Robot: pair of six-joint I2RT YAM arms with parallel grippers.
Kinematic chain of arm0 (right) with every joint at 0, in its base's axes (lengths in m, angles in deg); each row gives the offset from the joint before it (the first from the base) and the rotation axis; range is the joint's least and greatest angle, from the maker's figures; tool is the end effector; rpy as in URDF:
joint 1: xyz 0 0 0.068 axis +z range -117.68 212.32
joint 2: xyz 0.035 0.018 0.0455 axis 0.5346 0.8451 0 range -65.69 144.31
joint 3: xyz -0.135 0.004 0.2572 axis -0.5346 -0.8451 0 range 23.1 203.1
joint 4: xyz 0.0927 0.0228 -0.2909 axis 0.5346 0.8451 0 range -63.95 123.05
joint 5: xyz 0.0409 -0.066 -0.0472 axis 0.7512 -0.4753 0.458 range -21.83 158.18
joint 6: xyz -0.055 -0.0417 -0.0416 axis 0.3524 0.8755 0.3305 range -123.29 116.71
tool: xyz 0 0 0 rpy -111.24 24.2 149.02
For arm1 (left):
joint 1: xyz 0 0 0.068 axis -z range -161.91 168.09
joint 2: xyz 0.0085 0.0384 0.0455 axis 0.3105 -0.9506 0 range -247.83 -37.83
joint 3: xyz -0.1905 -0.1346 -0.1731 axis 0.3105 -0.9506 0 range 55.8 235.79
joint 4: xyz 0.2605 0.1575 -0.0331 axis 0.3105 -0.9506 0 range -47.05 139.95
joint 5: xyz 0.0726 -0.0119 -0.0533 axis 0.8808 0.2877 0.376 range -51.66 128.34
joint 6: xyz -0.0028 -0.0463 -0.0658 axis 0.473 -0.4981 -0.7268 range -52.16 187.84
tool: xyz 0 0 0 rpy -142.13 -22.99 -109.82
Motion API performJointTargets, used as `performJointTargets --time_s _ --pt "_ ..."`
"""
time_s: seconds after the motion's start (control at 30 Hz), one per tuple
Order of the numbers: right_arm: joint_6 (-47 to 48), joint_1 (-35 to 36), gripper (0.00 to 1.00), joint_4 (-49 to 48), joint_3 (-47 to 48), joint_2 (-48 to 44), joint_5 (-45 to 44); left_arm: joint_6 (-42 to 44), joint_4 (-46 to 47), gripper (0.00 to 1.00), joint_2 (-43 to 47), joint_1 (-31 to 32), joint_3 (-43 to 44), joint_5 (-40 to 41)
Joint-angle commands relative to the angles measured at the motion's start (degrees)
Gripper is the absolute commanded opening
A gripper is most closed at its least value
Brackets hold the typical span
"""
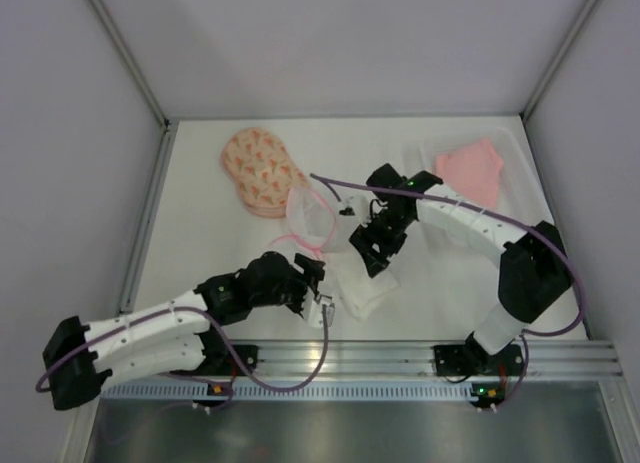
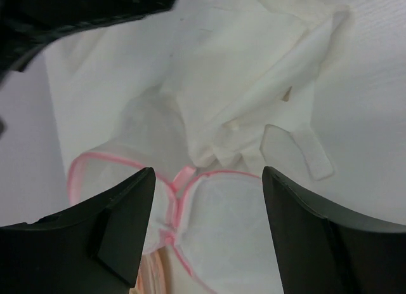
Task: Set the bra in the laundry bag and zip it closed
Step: Adjust the bra at the center of the board.
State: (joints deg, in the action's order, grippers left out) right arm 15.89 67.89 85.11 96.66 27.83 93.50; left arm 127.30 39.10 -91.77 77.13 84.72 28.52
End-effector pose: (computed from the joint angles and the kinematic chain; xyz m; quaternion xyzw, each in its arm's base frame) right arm 0.2742 0.2328 0.2174 -0.4652 0.8528 0.2293 0.0613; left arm 0.1234 -0.2286 0.1889 0.7824 0.4201 -0.0745 0.4536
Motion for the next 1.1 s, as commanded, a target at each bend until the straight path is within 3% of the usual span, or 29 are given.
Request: performJointTargets --time_s 0.0,0.03,0.07,0.17,0.23,0.5,0.83,1.07 --pt "-11.08 6.07 0.72 -4.21 -1.31 -0.53 -4.83 -7.16 -2.31 0.75 11.8 0.1 -1.58 2.97" --pt "-13.88 7.13 0.81 -5.27 -2.27 -0.7 -6.41 -7.69 -3.38 0.78 17.49 0.1 -1.59 4.27" --pt "-15.73 8.1 0.99 -6.67 -2.89 -1.22 -7.38 -8.39 -4.78 0.81 19.89 0.02 -1.51 5.33" --pt "-18.83 12.32 0.99 -11.77 -5.0 -1.76 -13.69 -9.62 -9.09 0.82 23.61 0.02 1.82 11.82" --pt "-21.98 15.39 0.99 -14.15 -6.49 -1.32 -22.58 -10.94 -10.76 0.81 23.0 0.02 5.24 14.82" --pt "-26.82 23.39 0.99 -14.86 -3.0 1.05 -31.72 -13.32 -10.77 0.81 23.17 0.1 7.29 21.69" --pt "-28.67 26.74 0.99 -17.41 -2.81 8.34 -29.1 -16.92 -9.98 0.83 26.07 -1.47 10.0 25.99" --pt "-27.53 27.53 0.99 -23.29 -9.12 10.63 -32.53 -16.75 -9.37 0.84 25.19 -2.62 12.29 25.91"
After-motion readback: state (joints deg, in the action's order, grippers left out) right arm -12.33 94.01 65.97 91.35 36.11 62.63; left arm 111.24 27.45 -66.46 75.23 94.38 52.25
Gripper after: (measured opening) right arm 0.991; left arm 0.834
